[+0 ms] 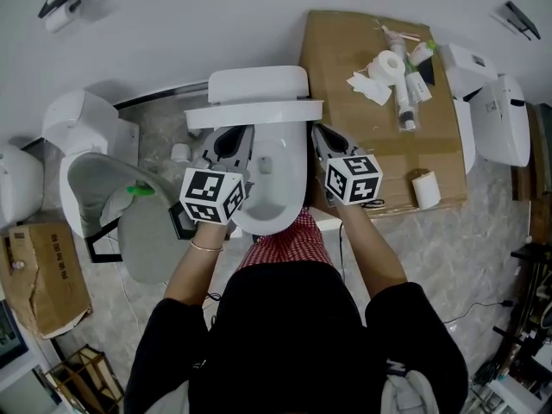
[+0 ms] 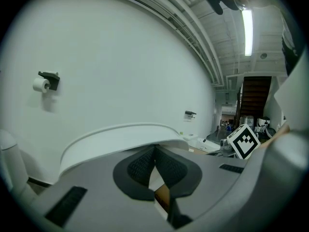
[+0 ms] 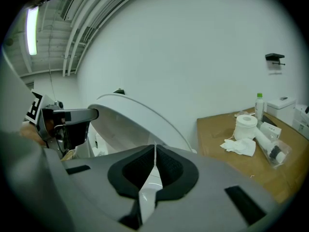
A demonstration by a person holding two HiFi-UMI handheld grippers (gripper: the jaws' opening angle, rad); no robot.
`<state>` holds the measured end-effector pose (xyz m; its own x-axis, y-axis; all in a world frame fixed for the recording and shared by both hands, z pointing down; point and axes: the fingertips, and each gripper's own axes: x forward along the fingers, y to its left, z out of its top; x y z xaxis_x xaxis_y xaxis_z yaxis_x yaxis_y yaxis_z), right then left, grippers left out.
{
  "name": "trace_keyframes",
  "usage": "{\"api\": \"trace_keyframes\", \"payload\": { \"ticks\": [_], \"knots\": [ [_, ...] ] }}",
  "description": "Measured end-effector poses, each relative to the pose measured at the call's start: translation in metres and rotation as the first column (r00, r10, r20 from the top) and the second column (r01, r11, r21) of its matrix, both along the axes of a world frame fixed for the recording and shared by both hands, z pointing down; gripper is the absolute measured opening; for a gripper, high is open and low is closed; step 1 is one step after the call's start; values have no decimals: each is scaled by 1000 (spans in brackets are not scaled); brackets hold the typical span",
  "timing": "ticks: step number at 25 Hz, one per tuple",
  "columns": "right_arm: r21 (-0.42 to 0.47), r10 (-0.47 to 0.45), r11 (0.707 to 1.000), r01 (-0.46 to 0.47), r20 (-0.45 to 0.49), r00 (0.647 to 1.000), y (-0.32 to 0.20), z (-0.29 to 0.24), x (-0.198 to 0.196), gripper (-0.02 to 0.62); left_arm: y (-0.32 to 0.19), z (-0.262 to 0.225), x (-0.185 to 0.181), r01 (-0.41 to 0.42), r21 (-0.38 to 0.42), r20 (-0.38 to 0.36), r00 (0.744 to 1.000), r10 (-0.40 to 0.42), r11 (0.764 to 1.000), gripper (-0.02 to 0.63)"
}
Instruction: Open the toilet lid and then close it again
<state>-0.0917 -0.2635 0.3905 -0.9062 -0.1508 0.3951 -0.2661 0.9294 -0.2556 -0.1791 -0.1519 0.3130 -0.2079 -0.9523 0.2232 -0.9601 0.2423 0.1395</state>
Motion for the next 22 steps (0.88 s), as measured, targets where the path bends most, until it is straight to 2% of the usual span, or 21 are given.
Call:
{"api": "trace_keyframes", "payload": {
  "ticks": [12,22],
  "knots": [
    [-35,-11,999,13,74,997,28,-21,-5,23,11,7,14,-26,3,-7,1000,26,1000,3],
    [-48,3,999,1,84,996,45,-24,0,23,23,12,20,-49,4,-6,999,49,999,4]
  ]
}}
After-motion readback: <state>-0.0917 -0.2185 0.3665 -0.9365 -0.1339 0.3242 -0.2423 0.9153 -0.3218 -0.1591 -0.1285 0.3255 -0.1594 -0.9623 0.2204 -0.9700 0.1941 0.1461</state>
